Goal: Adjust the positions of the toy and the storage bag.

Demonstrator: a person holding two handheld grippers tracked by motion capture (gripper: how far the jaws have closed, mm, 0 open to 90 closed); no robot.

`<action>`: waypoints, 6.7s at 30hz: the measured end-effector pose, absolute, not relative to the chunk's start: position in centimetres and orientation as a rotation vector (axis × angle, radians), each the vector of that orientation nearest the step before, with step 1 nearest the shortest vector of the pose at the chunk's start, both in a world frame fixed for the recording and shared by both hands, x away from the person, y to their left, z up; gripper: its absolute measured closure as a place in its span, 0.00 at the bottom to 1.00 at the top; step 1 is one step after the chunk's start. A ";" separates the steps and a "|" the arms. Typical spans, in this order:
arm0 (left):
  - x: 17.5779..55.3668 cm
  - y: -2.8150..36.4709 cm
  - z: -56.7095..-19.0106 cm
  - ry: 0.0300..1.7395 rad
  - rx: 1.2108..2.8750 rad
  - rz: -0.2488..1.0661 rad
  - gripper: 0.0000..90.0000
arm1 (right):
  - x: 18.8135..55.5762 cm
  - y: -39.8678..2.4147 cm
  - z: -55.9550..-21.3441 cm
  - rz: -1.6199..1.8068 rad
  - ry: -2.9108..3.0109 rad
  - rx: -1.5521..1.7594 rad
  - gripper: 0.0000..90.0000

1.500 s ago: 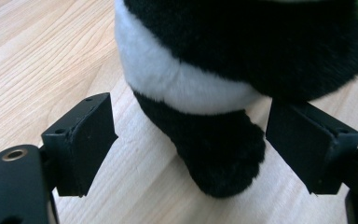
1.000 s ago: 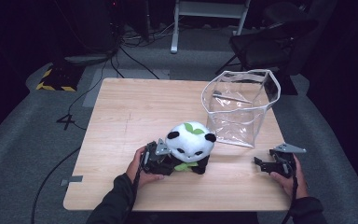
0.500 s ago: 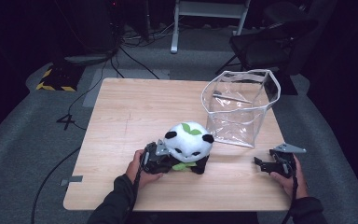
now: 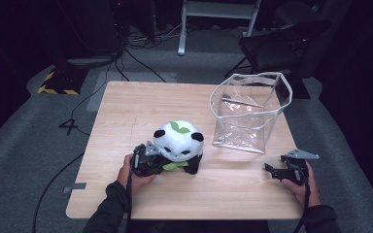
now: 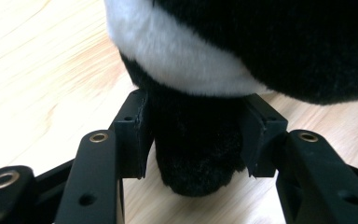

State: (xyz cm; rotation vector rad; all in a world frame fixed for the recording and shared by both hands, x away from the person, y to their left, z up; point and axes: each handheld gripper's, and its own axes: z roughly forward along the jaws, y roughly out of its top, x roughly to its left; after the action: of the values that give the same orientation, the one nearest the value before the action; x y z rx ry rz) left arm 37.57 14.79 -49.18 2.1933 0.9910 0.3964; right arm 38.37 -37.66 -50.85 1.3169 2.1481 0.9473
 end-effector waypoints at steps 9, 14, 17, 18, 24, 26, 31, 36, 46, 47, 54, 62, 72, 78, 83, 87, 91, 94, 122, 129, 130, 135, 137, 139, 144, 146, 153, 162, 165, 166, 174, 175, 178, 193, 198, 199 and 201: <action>36.8 18.2 -49.7 1.118 2.119 0.355 0.58 | 38.4 -37.7 -50.8 0.947 2.148 1.317 0.18; 35.3 19.1 -50.3 1.103 2.154 0.325 0.40 | 38.4 -37.7 -50.8 0.947 2.148 1.316 0.18; 34.6 19.3 -50.3 1.093 2.156 0.314 0.38 | 38.4 -37.7 -50.8 0.947 2.148 1.316 0.18; 34.3 19.4 -50.3 1.090 2.155 0.299 0.38 | 38.4 -37.7 -50.8 0.947 2.148 1.316 0.18; 33.6 18.7 -50.1 1.053 2.171 0.283 0.45 | 38.4 -37.7 -50.8 0.947 2.148 1.317 0.18; 33.6 18.4 -50.1 1.038 2.180 0.273 0.47 | 38.4 -37.7 -50.8 0.947 2.148 1.317 0.18; 33.0 16.5 -50.0 0.974 2.223 0.231 0.46 | 38.4 -37.7 -50.8 0.947 2.148 1.317 0.18; 32.5 14.6 -50.0 0.890 2.258 0.200 0.47 | 38.4 -37.7 -50.8 0.947 2.148 1.317 0.18; 32.4 11.1 -50.1 0.752 2.297 0.169 0.45 | 38.4 -37.7 -50.8 0.947 2.148 1.317 0.18; 32.5 10.9 -50.1 0.746 2.296 0.169 0.45 | 38.4 -37.7 -50.8 0.947 2.148 1.317 0.18; 31.9 10.6 -49.7 0.724 2.295 0.206 0.43 | 38.4 -37.7 -50.8 0.947 2.148 1.317 0.18; 31.6 12.9 -47.3 0.815 2.146 0.356 0.32 | 38.4 -37.7 -50.8 0.947 2.148 1.317 0.18; 31.9 13.4 -45.6 0.856 2.067 0.477 0.18 | 38.4 -37.6 -50.9 0.945 2.148 1.316 0.18; 32.2 12.8 -44.1 0.850 2.016 0.540 0.18 | 38.4 -37.7 -50.9 0.944 2.148 1.316 0.18; 32.2 12.3 -43.0 0.845 1.942 0.590 0.18 | 38.4 -37.7 -50.9 0.945 2.148 1.316 0.18; 32.2 11.8 -42.4 0.814 1.934 0.601 0.17 | 38.4 -37.7 -50.9 0.945 2.148 1.316 0.18; 32.4 11.4 -42.0 0.833 1.905 0.618 0.17 | 38.4 -37.6 -50.9 0.945 2.147 1.317 0.18; 32.8 11.2 -41.8 0.847 1.883 0.626 0.17 | 38.4 -37.7 -50.9 0.944 2.148 1.316 0.18; 35.4 11.6 -42.7 0.869 1.870 0.682 0.39 | 38.4 -37.6 -50.9 0.945 2.148 1.316 0.18; 34.9 14.9 -42.7 0.941 1.853 0.703 0.39 | 38.3 -37.7 -50.8 0.946 2.157 1.306 0.19; 34.8 15.3 -42.7 0.953 1.846 0.706 0.39 | 38.3 -37.7 -50.8 0.946 2.163 1.301 0.19; 34.2 17.2 -42.8 1.003 1.820 0.719 0.38 | 38.1 -37.6 -50.6 0.936 2.180 1.272 0.23; 34.1 17.4 -42.8 1.014 1.808 0.717 0.37 | 38.1 -37.5 -50.5 0.926 2.181 1.244 0.25; 34.2 17.5 -42.9 1.019 1.792 0.701 0.33 | 38.1 -37.4 -50.3 0.929 2.184 1.227 0.25; 34.4 17.4 -43.1 1.020 1.771 0.651 0.19 | 38.4 -37.3 -48.4 0.980 2.151 1.195 0.26; 34.4 17.5 -43.2 1.024 1.767 0.644 0.18 | 38.4 -37.3 -48.0 0.989 2.143 1.196 0.26; 33.8 17.9 -44.3 1.043 1.828 0.626 0.17 | 39.7 -36.4 -47.5 1.009 2.140 1.190 0.27; 33.8 18.0 -46.6 1.060 1.943 0.599 0.17 | 41.9 -35.1 -48.7 0.992 2.085 1.243 0.39; 34.0 18.1 -47.2 1.081 1.958 0.597 0.17 | 42.3 -34.7 -49.1 0.993 2.069 1.256 0.44; 34.0 18.1 -47.4 1.087 1.965 0.595 0.17 | 42.5 -34.5 -49.2 0.992 2.066 1.253 0.46; 34.1 18.3 -48.2 1.118 1.970 0.568 0.18 | 43.0 -33.5 -49.6 0.900 2.073 1.212 0.85; 34.1 18.3 -48.2 1.118 1.970 0.568 0.18 | 43.0 -33.5 -49.6 0.900 2.073 1.212 0.85; 34.1 18.3 -48.6 1.124 1.989 0.565 0.19 | 42.9 -33.8 -49.6 0.917 2.073 1.215 0.90; 34.1 18.2 -48.6 1.124 1.988 0.570 0.19 | 40.2 -34.5 -49.3 0.983 2.193 1.114 0.93; 34.1 18.3 -48.6 1.122 1.990 0.576 0.19 | 38.2 -34.9 -49.3 0.983 2.238 1.055 0.92; 34.0 18.2 -48.6 1.123 1.991 0.577 0.19 | 37.8 -35.0 -49.3 0.984 2.242 1.053 0.92; 34.0 18.3 -48.6 1.122 1.992 0.577 0.20 | 37.2 -35.4 -49.3 0.990 2.245 1.042 0.92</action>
State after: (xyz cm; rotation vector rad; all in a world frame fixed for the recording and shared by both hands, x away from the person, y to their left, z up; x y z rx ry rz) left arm 34.03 18.26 -48.58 1.9919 1.1223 0.5768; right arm 37.22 -35.40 -49.31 1.0416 2.2452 0.9899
